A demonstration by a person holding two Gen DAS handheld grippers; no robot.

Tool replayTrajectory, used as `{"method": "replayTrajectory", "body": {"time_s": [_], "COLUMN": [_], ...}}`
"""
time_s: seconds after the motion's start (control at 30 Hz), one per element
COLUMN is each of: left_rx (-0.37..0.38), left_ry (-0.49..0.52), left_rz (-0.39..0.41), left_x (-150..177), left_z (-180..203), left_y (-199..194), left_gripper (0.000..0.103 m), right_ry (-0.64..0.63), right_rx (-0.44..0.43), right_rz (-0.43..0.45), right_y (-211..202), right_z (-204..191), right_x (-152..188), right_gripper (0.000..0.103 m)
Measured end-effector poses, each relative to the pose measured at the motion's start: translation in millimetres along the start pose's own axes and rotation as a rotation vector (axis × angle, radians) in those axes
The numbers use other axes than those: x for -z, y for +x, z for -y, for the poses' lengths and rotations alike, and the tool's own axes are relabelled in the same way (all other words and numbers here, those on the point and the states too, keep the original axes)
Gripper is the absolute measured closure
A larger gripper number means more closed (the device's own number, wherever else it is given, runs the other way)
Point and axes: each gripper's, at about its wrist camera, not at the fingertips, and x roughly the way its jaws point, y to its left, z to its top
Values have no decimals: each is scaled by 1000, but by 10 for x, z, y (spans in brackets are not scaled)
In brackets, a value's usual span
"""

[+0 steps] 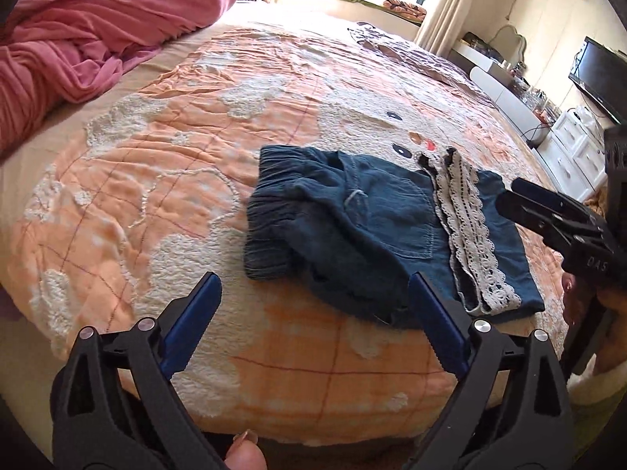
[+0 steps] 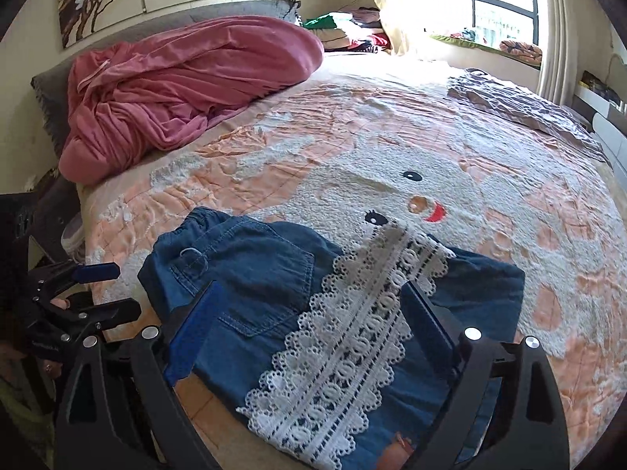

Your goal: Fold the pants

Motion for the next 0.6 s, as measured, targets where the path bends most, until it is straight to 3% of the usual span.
{"method": "replayTrajectory", "body": {"time_s": [0.27, 0.6], "left_rx": [44, 157], "left_ry": [-78, -135], "left_rz": [-13, -40], "left_x": [10, 84], "left_z": [-284, -364], "left_y": [88, 132], "left_gripper": [13, 13], "right_ry": [-81, -142], "right_rx": [-35, -190], "right_rz": [-77, -212], "right_y": [480, 1195], "right_z": [-301, -721], "right_x": [-463, -791], "right_gripper": [12, 14]}}
